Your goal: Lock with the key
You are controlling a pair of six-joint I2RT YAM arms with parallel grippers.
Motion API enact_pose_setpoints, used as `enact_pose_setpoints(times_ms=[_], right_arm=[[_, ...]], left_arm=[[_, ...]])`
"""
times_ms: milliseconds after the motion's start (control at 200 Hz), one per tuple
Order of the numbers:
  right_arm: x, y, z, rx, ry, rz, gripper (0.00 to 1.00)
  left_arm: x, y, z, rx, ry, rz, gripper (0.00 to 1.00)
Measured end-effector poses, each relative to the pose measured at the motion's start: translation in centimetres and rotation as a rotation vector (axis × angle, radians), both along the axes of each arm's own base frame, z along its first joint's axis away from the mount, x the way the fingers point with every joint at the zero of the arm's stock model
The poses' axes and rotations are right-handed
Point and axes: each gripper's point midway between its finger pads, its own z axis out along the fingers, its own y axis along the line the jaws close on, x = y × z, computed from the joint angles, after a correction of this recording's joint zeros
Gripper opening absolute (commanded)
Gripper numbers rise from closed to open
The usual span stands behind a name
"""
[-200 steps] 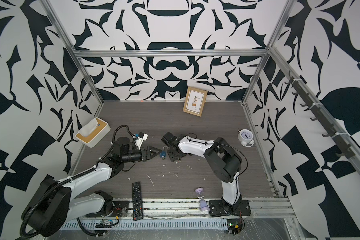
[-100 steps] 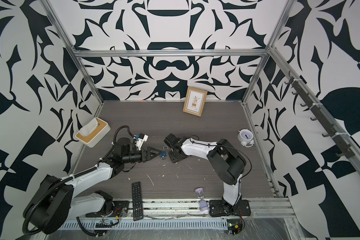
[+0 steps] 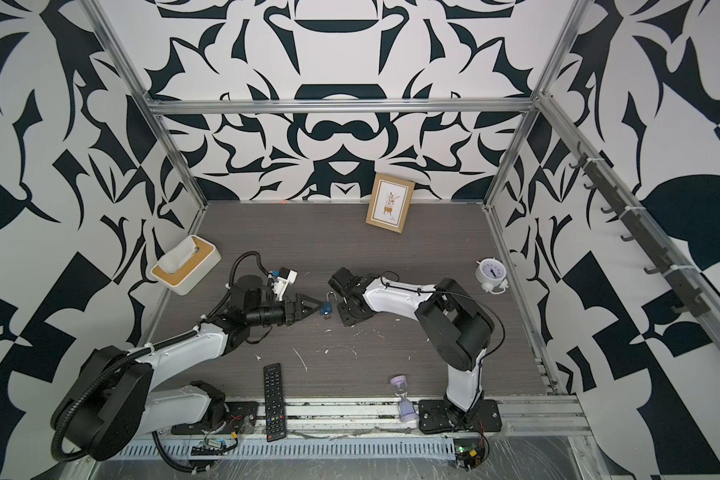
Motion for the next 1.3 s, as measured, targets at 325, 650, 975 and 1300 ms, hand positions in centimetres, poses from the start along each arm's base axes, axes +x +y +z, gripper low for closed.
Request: enact_pose_setpoints(times_ms=[325, 650, 975, 1300], right_arm=[[-1.4, 0.1, 5.0, 0.105, -0.083, 0.157, 0.0], [-3.7, 2.3, 9.4, 0.264, -0.108, 0.367, 0.0], [-5.3, 3.6, 11.1, 0.304, -0.131, 0.466, 0.0], [-6.2, 5.7, 12.2, 0.304, -0.16, 0.527, 0.0]], left_arm=[[-0.3, -0.2, -1.6, 0.002, 0.08, -0.028, 0.84], [-0.3, -0.6, 1.2, -0.042, 0.014, -0.062, 0.78], [-1.1, -1.1, 1.6, -0.083, 0.044, -0.12, 0.65], [-2.2, -2.0, 1.5, -0.1, 0.078, -0.182, 0.52]])
